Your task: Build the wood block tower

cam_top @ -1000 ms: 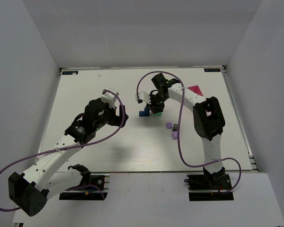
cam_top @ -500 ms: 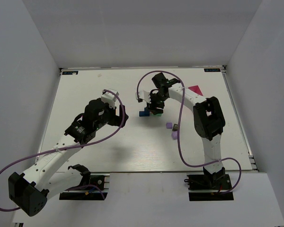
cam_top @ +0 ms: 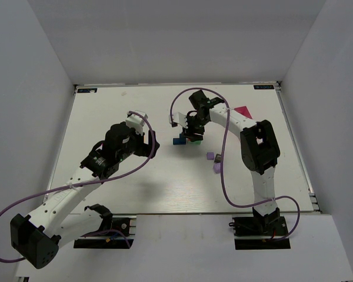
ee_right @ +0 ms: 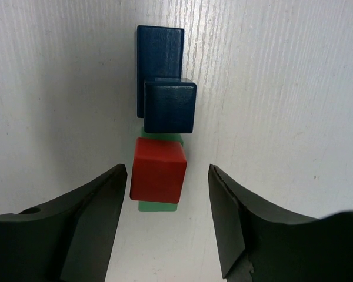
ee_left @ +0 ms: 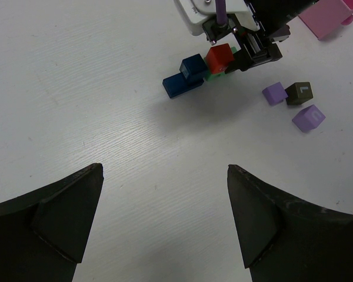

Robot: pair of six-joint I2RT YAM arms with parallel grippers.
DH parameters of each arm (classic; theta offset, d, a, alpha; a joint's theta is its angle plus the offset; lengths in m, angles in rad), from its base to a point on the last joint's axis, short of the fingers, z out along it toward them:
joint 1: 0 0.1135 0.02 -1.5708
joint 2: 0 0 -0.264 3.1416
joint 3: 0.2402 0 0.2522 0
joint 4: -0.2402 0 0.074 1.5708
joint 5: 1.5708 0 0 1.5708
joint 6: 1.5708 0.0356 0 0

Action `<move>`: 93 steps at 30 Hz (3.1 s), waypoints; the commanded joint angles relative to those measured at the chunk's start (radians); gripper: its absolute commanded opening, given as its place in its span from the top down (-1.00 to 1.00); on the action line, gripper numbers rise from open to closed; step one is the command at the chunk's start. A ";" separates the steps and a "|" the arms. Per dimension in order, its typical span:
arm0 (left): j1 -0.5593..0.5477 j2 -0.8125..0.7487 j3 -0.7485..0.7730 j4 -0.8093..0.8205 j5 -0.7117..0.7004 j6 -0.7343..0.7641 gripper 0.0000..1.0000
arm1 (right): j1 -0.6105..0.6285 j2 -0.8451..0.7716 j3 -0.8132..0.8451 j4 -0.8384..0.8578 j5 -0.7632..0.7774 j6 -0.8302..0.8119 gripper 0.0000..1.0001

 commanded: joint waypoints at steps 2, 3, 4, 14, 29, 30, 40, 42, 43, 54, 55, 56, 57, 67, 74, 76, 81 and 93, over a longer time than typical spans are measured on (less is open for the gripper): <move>0.004 -0.004 -0.009 0.018 0.011 0.006 -0.94 | -0.002 0.007 -0.002 0.012 0.004 -0.005 -0.24; 0.004 -0.004 -0.009 0.018 0.011 0.006 -0.94 | -0.005 0.006 0.003 0.013 0.004 -0.005 -0.24; 0.004 -0.004 -0.009 0.018 0.011 0.006 -0.94 | -0.007 0.006 0.000 0.012 0.004 -0.008 -0.20; 0.004 -0.004 -0.009 0.018 0.002 0.006 -0.94 | -0.008 0.009 0.002 0.009 0.005 -0.022 -0.15; 0.004 -0.004 -0.009 0.018 0.002 0.006 -0.94 | -0.011 -0.010 -0.002 0.018 0.001 -0.013 -0.81; 0.004 -0.004 -0.009 0.018 0.002 0.006 -0.94 | -0.011 -0.014 -0.008 0.023 -0.001 -0.010 -0.81; 0.004 -0.004 -0.009 0.018 0.002 0.006 -0.94 | -0.031 -0.160 -0.095 0.036 -0.010 -0.001 -0.81; 0.004 -0.004 -0.009 0.018 0.002 0.006 -0.94 | -0.036 -0.209 -0.120 0.049 -0.005 0.007 -0.81; 0.004 -0.004 -0.009 0.018 0.002 0.006 -0.94 | -0.041 -0.259 -0.161 0.056 -0.001 0.019 -0.81; 0.004 0.014 -0.009 0.018 -0.026 0.006 -0.94 | -0.125 -0.503 -0.440 0.236 0.033 0.166 -0.81; 0.004 0.014 -0.009 0.018 -0.026 0.006 -0.94 | -0.130 -0.520 -0.469 0.248 0.022 0.189 -0.81; 0.004 0.014 -0.009 0.018 -0.026 0.006 -0.94 | -0.143 -0.581 -0.504 0.262 0.016 0.229 -0.81; 0.004 0.014 -0.009 0.018 -0.026 0.006 -0.91 | -0.143 -0.599 -0.524 0.318 0.027 0.255 -0.81; 0.004 0.014 -0.009 0.018 -0.016 -0.003 -0.88 | -0.162 -0.631 -0.609 0.303 -0.044 0.267 0.08; 0.004 0.005 -0.018 0.018 0.002 -0.003 -0.88 | -0.162 -0.562 -0.589 0.224 -0.107 0.012 0.54; 0.004 -0.004 -0.018 0.018 0.002 -0.003 -0.88 | -0.159 -0.522 -0.566 0.211 -0.094 -0.011 0.18; 0.004 -0.004 -0.018 0.018 0.011 -0.003 -0.88 | -0.153 -0.439 -0.532 0.174 -0.058 -0.034 -0.24; 0.004 -0.004 -0.018 0.018 0.029 -0.003 -0.88 | -0.133 -0.350 -0.517 0.173 -0.064 -0.033 -0.32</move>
